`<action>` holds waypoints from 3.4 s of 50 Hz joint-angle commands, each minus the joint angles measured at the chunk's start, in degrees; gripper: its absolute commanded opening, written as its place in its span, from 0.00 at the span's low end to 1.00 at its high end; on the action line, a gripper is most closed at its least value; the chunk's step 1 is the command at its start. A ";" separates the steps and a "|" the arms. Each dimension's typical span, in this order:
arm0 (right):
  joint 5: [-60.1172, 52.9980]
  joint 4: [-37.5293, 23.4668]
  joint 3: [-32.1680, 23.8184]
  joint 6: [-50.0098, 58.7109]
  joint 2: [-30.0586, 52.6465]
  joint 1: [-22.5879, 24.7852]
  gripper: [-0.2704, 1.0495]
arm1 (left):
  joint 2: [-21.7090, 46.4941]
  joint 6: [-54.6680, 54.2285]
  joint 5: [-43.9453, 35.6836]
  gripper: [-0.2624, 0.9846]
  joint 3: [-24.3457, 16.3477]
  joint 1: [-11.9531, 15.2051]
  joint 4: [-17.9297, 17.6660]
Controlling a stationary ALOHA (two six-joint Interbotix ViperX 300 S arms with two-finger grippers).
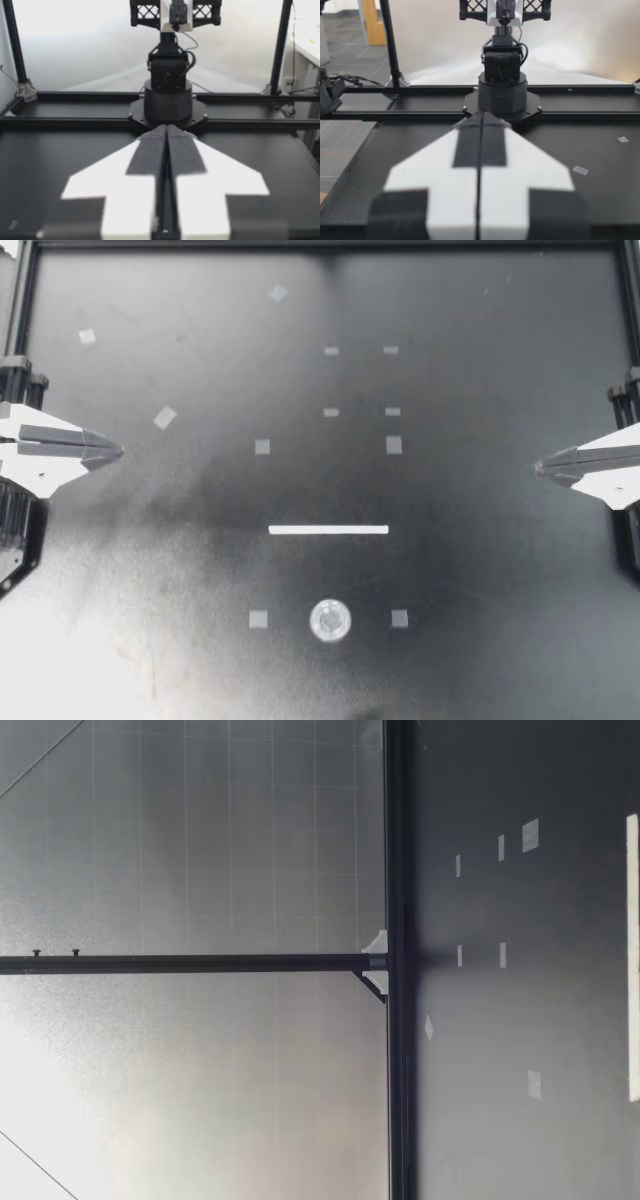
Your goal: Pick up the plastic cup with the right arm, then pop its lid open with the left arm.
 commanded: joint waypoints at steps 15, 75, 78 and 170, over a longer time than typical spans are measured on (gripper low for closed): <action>0.53 0.09 -2.29 9.05 24.70 5.19 0.13 | 25.49 -1.41 8.70 0.16 -8.53 -1.49 -6.06; -28.65 5.36 -16.00 22.06 74.18 13.54 0.72 | 64.95 7.47 -14.24 0.16 -18.72 -14.59 -6.94; -28.65 5.45 -16.17 22.06 74.62 13.54 0.72 | 64.78 7.38 -14.24 0.16 -19.07 -14.59 -6.94; -20.39 5.27 -20.83 20.13 75.06 13.54 0.60 | 69.61 4.22 -14.41 0.16 -21.09 -15.29 -6.94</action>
